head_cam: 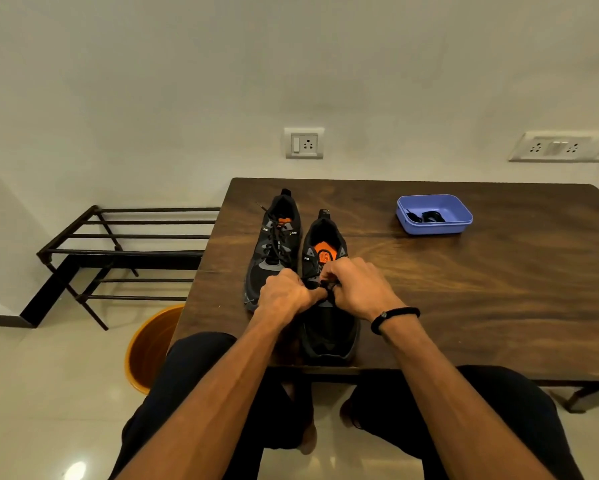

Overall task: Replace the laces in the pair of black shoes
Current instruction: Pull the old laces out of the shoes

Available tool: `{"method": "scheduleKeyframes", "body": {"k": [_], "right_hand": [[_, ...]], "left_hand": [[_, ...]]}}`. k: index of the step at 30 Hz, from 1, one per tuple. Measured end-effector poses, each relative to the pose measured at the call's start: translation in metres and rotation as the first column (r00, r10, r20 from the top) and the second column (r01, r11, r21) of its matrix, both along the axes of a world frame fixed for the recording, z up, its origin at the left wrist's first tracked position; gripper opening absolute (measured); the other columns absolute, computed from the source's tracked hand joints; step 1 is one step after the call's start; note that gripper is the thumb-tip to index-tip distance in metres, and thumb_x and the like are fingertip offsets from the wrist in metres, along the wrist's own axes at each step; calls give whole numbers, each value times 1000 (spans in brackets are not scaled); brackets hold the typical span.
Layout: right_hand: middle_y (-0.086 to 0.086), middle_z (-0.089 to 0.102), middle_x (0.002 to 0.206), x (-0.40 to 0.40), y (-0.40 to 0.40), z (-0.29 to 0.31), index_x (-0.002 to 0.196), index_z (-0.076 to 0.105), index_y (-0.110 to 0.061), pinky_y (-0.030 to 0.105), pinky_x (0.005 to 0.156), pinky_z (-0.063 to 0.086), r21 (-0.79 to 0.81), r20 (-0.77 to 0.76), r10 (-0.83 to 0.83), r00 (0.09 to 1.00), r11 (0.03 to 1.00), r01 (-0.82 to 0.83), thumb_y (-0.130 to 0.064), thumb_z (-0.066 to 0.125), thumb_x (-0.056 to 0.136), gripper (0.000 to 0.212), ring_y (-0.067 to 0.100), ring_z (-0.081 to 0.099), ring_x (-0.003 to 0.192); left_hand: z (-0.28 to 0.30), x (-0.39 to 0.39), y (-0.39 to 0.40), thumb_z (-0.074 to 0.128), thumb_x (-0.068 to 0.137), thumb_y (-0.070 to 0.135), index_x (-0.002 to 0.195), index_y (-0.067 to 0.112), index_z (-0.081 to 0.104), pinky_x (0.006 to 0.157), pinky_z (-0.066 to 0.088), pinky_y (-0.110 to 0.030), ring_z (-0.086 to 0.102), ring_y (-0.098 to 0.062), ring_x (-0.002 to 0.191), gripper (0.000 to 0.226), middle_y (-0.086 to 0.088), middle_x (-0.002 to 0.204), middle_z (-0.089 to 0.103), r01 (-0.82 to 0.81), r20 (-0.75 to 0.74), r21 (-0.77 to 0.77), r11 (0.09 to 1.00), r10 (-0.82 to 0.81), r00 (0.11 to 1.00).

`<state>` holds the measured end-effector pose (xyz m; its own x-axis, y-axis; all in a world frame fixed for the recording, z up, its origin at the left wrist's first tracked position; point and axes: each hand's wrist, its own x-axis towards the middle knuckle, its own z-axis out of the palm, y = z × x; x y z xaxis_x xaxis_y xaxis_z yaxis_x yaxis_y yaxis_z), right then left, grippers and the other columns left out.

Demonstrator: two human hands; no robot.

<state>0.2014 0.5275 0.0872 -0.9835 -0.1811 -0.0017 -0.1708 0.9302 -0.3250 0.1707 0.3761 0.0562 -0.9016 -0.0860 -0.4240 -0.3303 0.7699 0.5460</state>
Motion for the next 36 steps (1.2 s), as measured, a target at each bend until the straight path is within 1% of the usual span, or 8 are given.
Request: {"method": "scheduleKeyframes", "body": {"k": [10, 14, 16, 18, 21, 25, 28, 36], "right_hand": [[0, 73, 115, -10, 34, 11, 118, 76, -22, 37, 95, 55, -492, -271, -471, 839, 817, 300, -1, 62, 94, 35, 16, 68, 108], [-1, 74, 91, -10, 24, 14, 106, 78, -17, 24, 71, 55, -917, 56, -565, 823, 297, 266, -4, 63, 98, 21, 4, 65, 75], [10, 73, 87, -6, 13, 16, 109, 74, -9, 29, 71, 58, -957, 279, -421, 863, -51, 285, 0, 59, 101, 19, 14, 69, 76], [16, 69, 78, -4, 4, 19, 112, 69, -6, 29, 63, 59, -923, 382, -283, 880, -173, 345, 1, 50, 104, 22, 21, 70, 70], [-2, 63, 74, -6, 4, 16, 108, 71, -12, 25, 59, 50, -897, 250, -327, 912, 275, 345, 2, 44, 102, 32, 12, 61, 63], [-14, 68, 94, -4, 9, 12, 103, 77, -17, 12, 71, 44, -411, 93, -117, 989, 900, 145, -8, 66, 94, 17, -1, 62, 86], [-1, 74, 103, -3, 11, 8, 103, 80, -15, 23, 81, 55, -119, 179, -24, 984, 992, 46, -4, 73, 89, 19, 13, 68, 97], [12, 45, 114, -8, 14, 13, 95, 66, -9, 39, 84, 55, 42, 30, -125, 992, 991, 124, 4, 66, 87, 15, 31, 58, 96]], "left_hand": [[9, 5, 1, 80, 61, 63, 111, 17, 68, 89, 60, -44, 70, -28, 98, 69, -8, 107, 71, 1, 39, 38, 999, -2, 999], [9, 8, 3, 82, 68, 66, 105, 20, 69, 90, 58, -45, 69, -27, 97, 60, -5, 102, 72, 24, 3, 20, 1000, -24, 1000], [9, 12, 4, 82, 71, 66, 95, 24, 68, 89, 58, -44, 69, -24, 94, 50, -1, 96, 71, 40, -59, -7, 999, -41, 997], [12, 19, 4, 82, 76, 60, 87, 27, 65, 82, 56, -38, 67, -19, 88, 39, 5, 87, 69, 44, -163, -37, 998, -50, 985], [14, 26, 8, 83, 80, 49, 82, 27, 65, 74, 55, -34, 67, -16, 84, 29, 9, 80, 67, 40, -265, -16, 999, -43, 963], [15, 26, 8, 86, 79, 39, 75, 26, 71, 79, 61, -37, 69, -17, 82, 21, 4, 79, 70, -16, -235, 89, 996, 36, 971], [15, 24, 7, 86, 77, 38, 71, 25, 74, 80, 61, -36, 71, -15, 81, 19, 4, 77, 72, -28, -230, 96, 995, 50, 972], [13, 24, 8, 87, 76, 40, 71, 26, 75, 79, 63, -37, 71, -14, 78, 19, 6, 76, 72, -46, -217, 103, 994, 67, 974]]}}
